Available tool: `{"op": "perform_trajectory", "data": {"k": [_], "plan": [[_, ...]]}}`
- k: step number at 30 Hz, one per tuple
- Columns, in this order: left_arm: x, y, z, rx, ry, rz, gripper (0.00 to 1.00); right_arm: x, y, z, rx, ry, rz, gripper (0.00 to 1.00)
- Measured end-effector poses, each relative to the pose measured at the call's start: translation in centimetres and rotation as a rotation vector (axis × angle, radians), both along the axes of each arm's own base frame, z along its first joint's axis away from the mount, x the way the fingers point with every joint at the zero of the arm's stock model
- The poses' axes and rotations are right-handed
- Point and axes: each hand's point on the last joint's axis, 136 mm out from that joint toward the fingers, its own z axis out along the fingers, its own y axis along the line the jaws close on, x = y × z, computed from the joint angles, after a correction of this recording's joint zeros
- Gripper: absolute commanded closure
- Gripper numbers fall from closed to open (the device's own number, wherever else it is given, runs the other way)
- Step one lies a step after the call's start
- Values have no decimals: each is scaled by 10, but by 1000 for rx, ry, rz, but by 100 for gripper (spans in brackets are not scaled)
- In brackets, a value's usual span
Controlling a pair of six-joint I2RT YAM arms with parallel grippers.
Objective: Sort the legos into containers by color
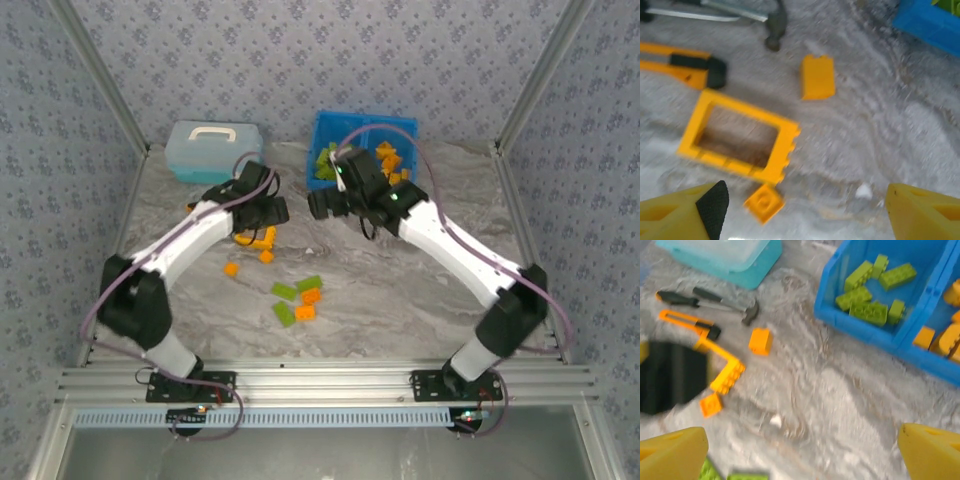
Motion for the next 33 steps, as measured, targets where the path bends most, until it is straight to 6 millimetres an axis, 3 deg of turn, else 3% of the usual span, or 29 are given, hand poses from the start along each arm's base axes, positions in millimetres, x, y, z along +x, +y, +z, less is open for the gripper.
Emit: {"op": "perform_trajectory", "data": {"k": [4,7,13,17,25,30,33], "plan": [[32,-17,-24,20,32,-9,24,-41,-26,-10,19,47,-29,0],[49,-23,-46,39,61,-7,28,-60,-42,-13,37,71,-66,0],[66,-25,-89,81,118,3,39,-75,-64,-17,45,85,-132,0],[68,-19,-107,103,146,14,49,-79,-71,-20,41,93,-154,0],[78,-14,-108,113,127,12,72,-84,-81,-21,40,97,-187,0],[80,-15,-101,116,125,-7,77,-85,-86,-15,53,79,-211,0],[83,-24,-82,107,109,-30,77,-85,-89,-12,60,72,-226,0]]}}
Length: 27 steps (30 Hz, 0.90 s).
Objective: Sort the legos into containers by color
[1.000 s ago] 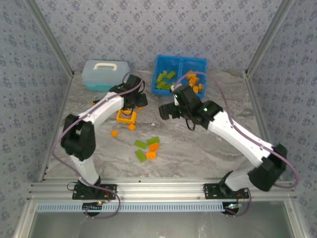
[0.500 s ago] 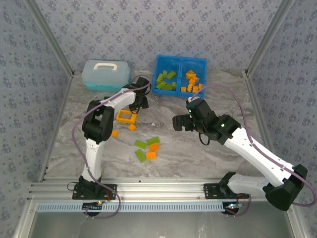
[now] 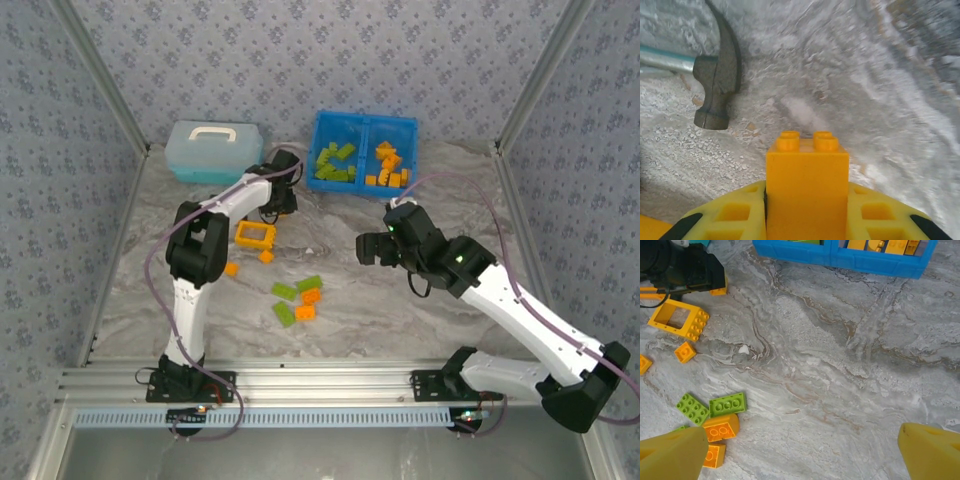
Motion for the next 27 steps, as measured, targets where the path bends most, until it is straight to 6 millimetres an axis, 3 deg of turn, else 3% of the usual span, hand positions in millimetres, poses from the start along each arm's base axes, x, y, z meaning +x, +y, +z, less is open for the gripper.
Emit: {"op": "perform_trajectory", "data": {"k": [4,12,15,17,20,24,27], "plan": [[-1,-41,50,-43,-90,-78,77,-1,-9,6,16,-22,-46,0],[-16,-186,206,-269,-440,-325,77,-23,-55,9,86,-74,-221,0],[-5,-230,231,-355,-557,-373,77,-32,-69,8,119,-83,-267,0],[7,-250,219,-377,-593,-382,77,-37,-75,7,136,-82,-285,0],[27,-269,168,-359,-585,-375,76,-45,-81,4,152,-74,-301,0],[48,-278,89,-282,-565,-368,79,-51,-87,2,159,-64,-312,0],[57,-279,57,-235,-582,-374,73,-55,-89,1,159,-56,-311,0]]}}
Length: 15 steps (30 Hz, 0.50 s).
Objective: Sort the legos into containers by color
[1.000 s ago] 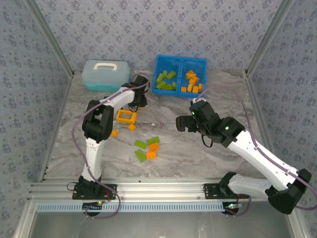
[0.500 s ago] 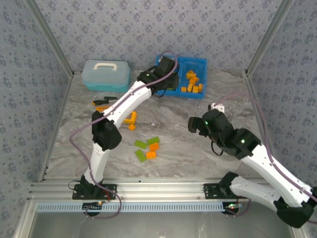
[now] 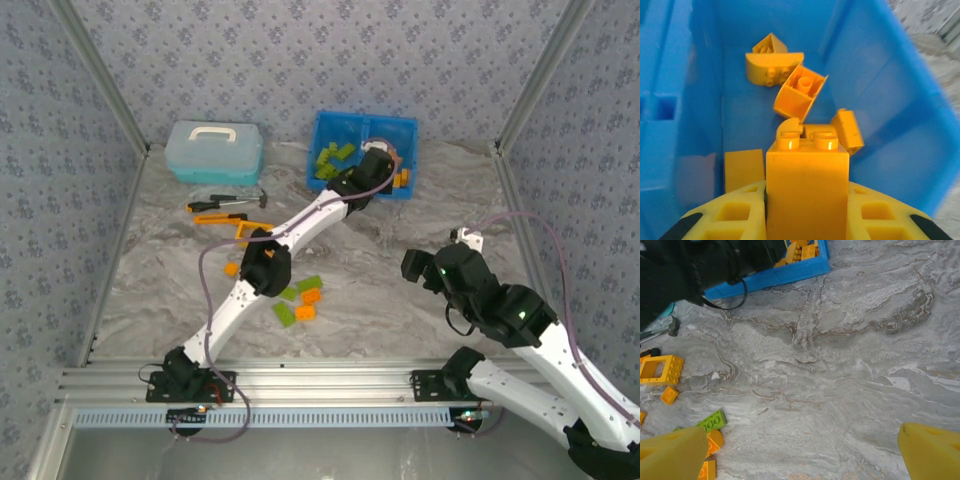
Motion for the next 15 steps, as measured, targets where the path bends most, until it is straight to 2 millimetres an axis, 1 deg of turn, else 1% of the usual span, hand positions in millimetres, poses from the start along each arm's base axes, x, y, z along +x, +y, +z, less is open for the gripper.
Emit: {"op": "perform_trajectory", "data": {"k": [1,2,3,5,7,9,10,13,15], "plan": [[2,-1,-5,8,-9,-1,65,-1,0,0,1,0,0,0],[4,-1,-7,13,-21,-1,53,-1,-1,0,1,0,0,0],[6,-2,-4,10,-39,0,44,-1,-1,0,0,0,0,0],[8,-5,8,-8,-73,-5,33,-1,-1,0,1,0,1,0],[10,-8,27,-38,-110,-7,27,-2,-1,0,2,2,3,0],[11,-9,50,-69,-145,-7,24,-2,0,-1,3,5,7,0],[10,-9,58,-78,-151,-6,23,-2,1,-2,4,7,8,0],[3,0,89,-76,-144,-8,20,-2,3,-4,2,16,18,0],[-8,13,120,-70,-127,-13,18,1,9,-5,1,21,34,0]]}}
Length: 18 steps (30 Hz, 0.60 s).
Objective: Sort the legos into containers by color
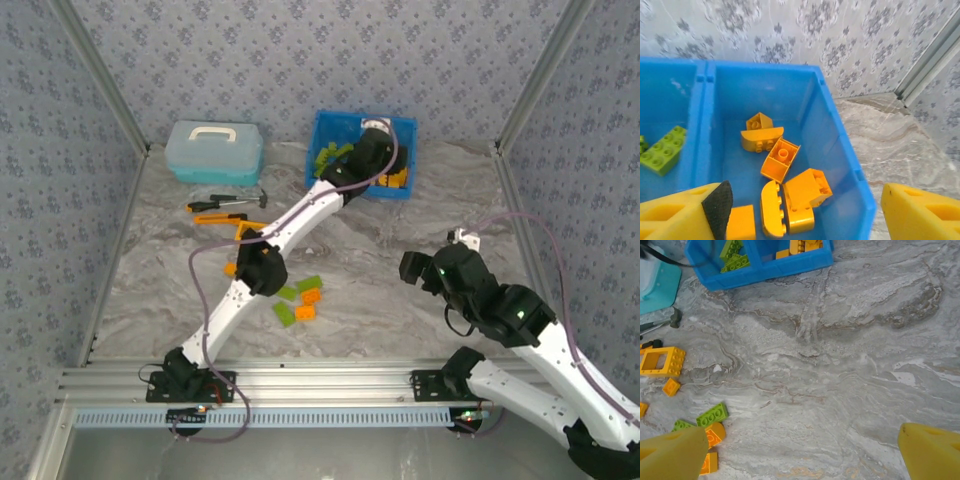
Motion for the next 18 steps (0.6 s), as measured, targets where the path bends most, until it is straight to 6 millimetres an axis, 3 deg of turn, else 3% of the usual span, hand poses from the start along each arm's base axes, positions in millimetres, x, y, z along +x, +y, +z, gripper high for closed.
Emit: {"op": "perform_trajectory", "data": {"k": [4,6,9,11,13,15,18], "plan": [[-36,43,79,-1,38,-32,15,11,24,-9,-21,29,84,0],[-60,84,121,4,49,-26,14,20,42,-22,-45,73,138,0],[-98,155,159,9,52,17,13,30,76,-44,-122,153,238,0],[-125,206,162,20,65,61,12,31,104,-60,-164,190,313,0],[-151,248,148,40,93,103,11,28,130,-78,-194,226,382,0],[-177,283,120,76,136,138,9,23,153,-97,-218,259,438,0],[-211,312,68,142,214,150,5,20,179,-125,-263,296,488,0]]}}
